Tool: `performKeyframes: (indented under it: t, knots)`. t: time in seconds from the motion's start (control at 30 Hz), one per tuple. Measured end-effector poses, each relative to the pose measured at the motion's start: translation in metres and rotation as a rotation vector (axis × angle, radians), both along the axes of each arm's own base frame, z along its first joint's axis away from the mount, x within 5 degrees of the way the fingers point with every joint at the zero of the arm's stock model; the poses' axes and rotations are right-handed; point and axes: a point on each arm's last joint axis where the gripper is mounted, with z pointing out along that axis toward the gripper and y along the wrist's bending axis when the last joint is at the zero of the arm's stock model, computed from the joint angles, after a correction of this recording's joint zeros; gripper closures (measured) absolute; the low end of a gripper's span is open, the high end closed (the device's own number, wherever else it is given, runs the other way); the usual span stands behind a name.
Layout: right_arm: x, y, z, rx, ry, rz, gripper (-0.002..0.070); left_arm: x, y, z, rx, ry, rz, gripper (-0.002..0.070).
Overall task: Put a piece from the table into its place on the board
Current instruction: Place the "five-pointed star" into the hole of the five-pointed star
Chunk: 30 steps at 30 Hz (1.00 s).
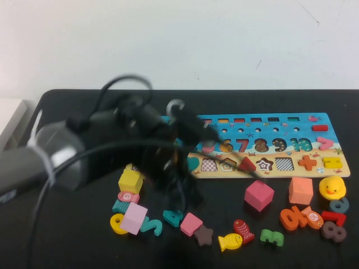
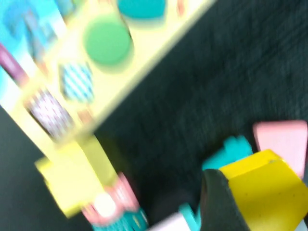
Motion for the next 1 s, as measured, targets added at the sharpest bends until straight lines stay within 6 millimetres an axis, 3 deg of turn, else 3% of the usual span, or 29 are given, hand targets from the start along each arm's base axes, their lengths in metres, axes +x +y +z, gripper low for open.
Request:
performKeyframes:
  t: [0.13, 0.37, 0.5, 0.73, 1.0]
  knots:
    - [0.0, 0.0, 0.0, 0.0, 0.0, 0.0, 0.0657, 0.03, -0.022, 0.021, 0.009, -0.079, -0.049, 0.0356]
    - [0.0, 0.0, 0.0, 0.0, 0.0, 0.0, 0.0657, 0.071, -0.055, 0.004, 0.035, -0.082, -0.081, 0.0356]
    - [0.0, 0.0, 0.0, 0.0, 0.0, 0.0, 0.0657, 0.089, -0.07, -0.017, 0.067, -0.065, -0.108, 0.0356]
    - [0.0, 0.0, 0.0, 0.0, 0.0, 0.0, 0.0657, 0.107, -0.088, -0.04, 0.059, -0.051, -0.138, 0.0356]
    - [0.0, 0.0, 0.0, 0.0, 0.0, 0.0, 0.0657, 0.114, -0.098, -0.061, 0.047, -0.04, -0.177, 0.0356]
